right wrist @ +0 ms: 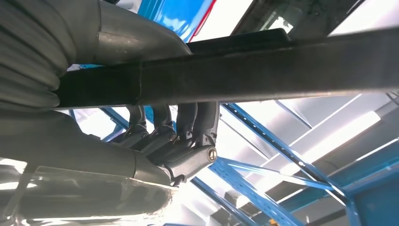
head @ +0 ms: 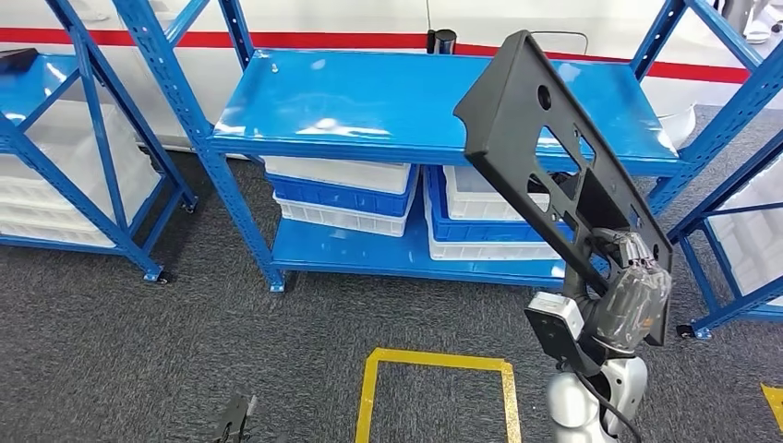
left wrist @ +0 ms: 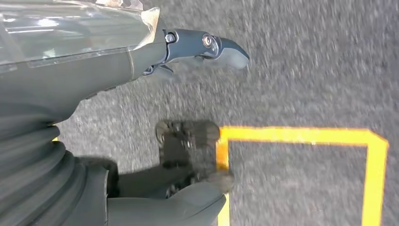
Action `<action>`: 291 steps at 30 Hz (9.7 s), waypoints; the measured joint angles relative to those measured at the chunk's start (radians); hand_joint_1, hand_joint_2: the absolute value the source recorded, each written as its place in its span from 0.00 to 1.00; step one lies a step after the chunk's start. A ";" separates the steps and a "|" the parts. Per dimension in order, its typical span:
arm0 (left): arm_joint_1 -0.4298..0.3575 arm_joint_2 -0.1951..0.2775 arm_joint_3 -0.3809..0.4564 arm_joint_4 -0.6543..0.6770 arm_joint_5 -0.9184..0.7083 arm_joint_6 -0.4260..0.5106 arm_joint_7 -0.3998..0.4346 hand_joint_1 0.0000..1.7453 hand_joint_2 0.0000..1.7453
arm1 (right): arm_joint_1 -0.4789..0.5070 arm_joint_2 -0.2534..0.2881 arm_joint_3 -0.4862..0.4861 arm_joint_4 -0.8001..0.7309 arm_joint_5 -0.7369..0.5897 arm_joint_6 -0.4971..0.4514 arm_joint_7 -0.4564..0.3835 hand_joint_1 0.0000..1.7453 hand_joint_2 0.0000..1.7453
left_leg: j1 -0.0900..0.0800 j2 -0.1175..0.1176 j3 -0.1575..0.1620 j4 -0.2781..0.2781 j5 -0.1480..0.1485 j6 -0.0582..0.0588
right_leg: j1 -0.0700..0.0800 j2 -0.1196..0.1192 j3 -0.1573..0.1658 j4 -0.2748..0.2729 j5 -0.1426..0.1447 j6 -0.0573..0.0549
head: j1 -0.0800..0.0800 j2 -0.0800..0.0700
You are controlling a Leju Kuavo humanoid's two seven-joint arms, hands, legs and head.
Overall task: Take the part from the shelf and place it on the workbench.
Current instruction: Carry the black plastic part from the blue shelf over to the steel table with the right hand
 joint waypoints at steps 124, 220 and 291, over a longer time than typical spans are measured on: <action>0.038 -0.015 0.014 -0.006 -0.029 -0.050 0.040 0.00 1.00 | 0.176 -0.083 0.057 -0.031 -0.331 0.103 -0.026 1.00 1.00 | 0.004 0.001 -0.009 0.020 -0.015 -0.003 | -0.009 0.015 -0.065 0.114 -0.026 0.016 | 0.014 0.000; 0.052 -0.009 0.002 -0.007 -0.019 0.022 0.003 0.00 1.00 | 0.102 -0.059 0.131 0.091 -0.382 0.118 -0.028 1.00 1.00 | 0.007 0.049 -0.028 0.041 -0.018 -0.015 | -0.007 -0.014 -0.031 0.055 0.018 0.025 | 0.015 0.000; 0.071 -0.002 -0.004 -0.007 -0.001 0.000 0.008 0.00 1.00 | 0.165 -0.041 0.115 0.069 -0.397 0.147 -0.046 1.00 1.00 | 0.008 0.079 -0.022 0.064 -0.048 -0.052 | 0.005 -0.030 0.071 -0.134 0.074 -0.020 | 0.019 0.000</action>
